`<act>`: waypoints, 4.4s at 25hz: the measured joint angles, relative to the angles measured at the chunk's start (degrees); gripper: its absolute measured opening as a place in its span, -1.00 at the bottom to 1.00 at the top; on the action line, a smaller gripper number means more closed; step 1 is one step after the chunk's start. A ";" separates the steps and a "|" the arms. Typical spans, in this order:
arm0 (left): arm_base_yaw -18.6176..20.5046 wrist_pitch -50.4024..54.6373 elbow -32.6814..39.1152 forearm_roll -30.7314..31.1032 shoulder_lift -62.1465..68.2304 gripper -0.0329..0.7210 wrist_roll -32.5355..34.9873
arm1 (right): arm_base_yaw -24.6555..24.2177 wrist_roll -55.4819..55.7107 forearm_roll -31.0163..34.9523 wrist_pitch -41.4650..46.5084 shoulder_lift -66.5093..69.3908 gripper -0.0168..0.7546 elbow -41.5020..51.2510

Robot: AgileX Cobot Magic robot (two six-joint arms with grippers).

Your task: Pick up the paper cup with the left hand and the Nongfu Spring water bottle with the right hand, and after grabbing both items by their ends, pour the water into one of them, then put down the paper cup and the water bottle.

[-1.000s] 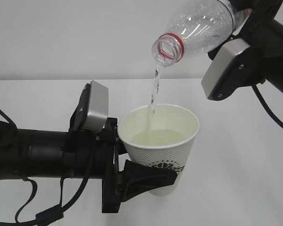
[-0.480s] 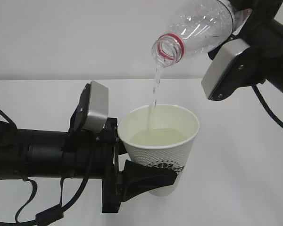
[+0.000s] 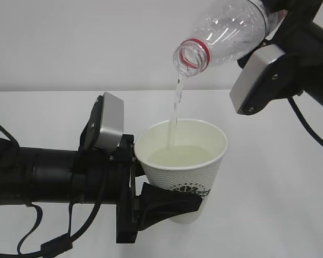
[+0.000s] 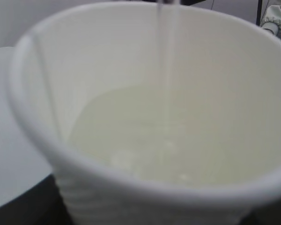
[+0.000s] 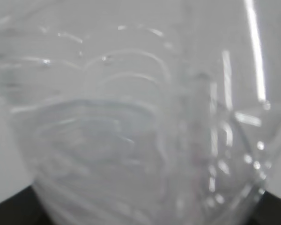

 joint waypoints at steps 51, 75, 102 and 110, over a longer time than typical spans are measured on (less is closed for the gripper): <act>0.00 2.48 0.00 0.00 0.00 0.42 0.00 | 0.00 34.40 9.96 -0.39 0.00 0.32 0.00; 0.00 2.97 0.00 -2.34 0.00 0.42 -0.04 | 0.00 59.06 14.99 10.36 0.00 0.32 0.00; 0.00 3.00 0.00 -7.97 0.00 0.42 6.89 | 0.00 72.49 25.34 24.66 0.00 0.32 0.00; 0.00 3.00 0.00 -8.18 0.00 0.40 6.92 | 0.00 68.72 30.24 26.05 2.19 0.32 0.00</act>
